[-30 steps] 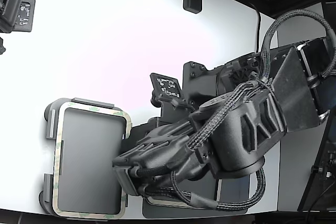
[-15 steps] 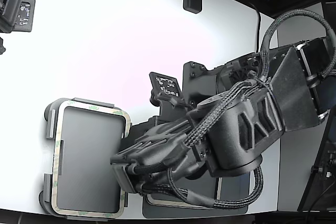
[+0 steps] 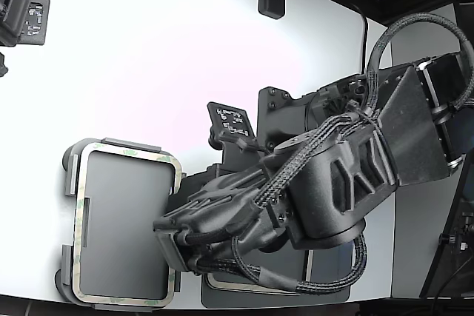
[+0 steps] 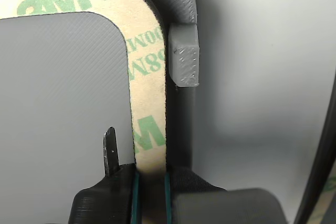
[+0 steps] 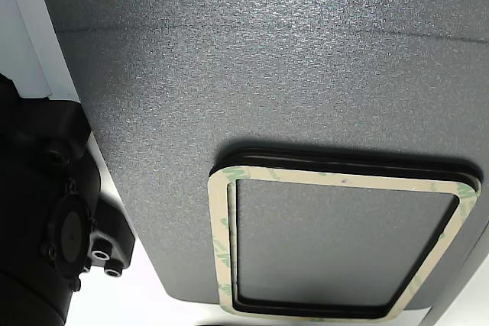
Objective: Grab top frame and put it into gray box.
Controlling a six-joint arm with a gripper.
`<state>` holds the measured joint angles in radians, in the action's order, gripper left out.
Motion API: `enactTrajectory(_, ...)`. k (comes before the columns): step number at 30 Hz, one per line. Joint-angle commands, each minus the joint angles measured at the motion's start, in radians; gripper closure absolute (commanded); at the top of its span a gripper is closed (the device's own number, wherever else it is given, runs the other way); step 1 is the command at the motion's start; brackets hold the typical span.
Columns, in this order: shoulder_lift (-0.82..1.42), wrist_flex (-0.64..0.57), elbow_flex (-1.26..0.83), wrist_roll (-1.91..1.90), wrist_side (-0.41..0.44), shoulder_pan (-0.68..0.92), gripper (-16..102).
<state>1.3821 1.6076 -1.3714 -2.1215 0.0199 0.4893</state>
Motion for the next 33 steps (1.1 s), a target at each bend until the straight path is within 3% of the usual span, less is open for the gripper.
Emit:
enactTrajectory(1,0.026,-0.005,0.017,0.003,0.002,-0.015,99)
enactTrajectory(33,0.029,-0.044,-0.025,0.006,0.002,-0.015,99)
